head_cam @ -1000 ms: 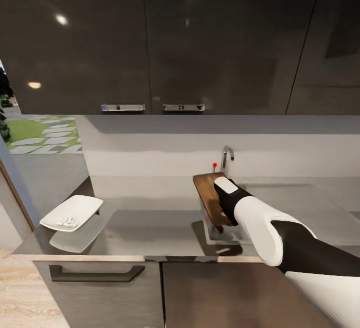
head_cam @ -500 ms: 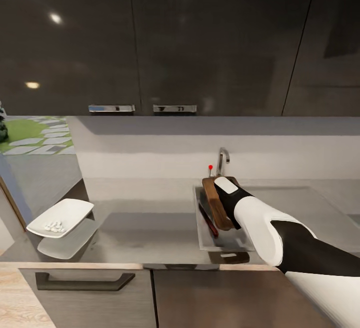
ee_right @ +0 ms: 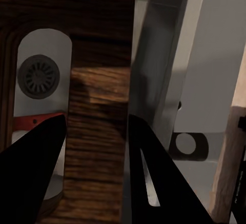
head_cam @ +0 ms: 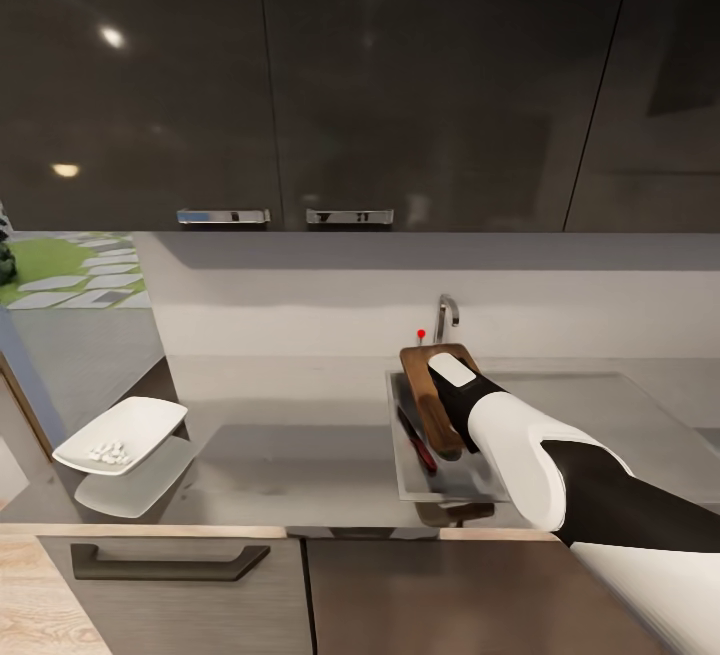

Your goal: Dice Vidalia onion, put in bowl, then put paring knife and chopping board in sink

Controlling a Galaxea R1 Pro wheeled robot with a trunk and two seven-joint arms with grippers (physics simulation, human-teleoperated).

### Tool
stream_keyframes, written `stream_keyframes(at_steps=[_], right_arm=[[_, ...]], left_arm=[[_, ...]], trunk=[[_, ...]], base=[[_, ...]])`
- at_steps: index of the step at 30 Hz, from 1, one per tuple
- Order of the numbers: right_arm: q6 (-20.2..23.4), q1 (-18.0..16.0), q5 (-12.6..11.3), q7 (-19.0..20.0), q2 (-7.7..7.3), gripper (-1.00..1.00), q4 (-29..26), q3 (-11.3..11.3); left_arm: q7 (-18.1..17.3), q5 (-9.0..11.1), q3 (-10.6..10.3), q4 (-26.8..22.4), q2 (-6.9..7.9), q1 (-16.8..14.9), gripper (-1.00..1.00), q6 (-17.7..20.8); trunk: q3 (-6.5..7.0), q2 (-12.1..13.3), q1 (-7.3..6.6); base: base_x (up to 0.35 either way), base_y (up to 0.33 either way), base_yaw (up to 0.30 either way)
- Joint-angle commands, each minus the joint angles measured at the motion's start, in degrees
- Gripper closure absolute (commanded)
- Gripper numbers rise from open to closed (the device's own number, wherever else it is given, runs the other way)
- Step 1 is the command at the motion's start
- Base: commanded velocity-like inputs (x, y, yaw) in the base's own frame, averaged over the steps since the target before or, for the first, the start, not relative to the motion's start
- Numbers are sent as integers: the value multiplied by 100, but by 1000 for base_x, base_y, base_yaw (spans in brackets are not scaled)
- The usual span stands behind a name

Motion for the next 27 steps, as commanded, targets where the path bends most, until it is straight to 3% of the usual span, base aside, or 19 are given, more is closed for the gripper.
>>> stream_keyframes(at_steps=[1, 11, 27], right_arm=[[-59, 0, 17, 5, 2, 100, -5, -41], [-51, 0, 7, 5, 2, 100, 8, -44], [-59, 0, 10, 19, 2, 100, 222, -62]], left_arm=[[5, 34, -48, 21, -2, -6, -100, -36], [5, 34, -48, 21, 3, -6, -100, -36], [5, 34, -48, 21, 3, -6, -100, -36]], trunk=[[-2, -4, 2], [-9, -4, 2], [-147, -4, 2]], base=[[0, 0, 0], [0, 0, 0], [33, 0, 0]])
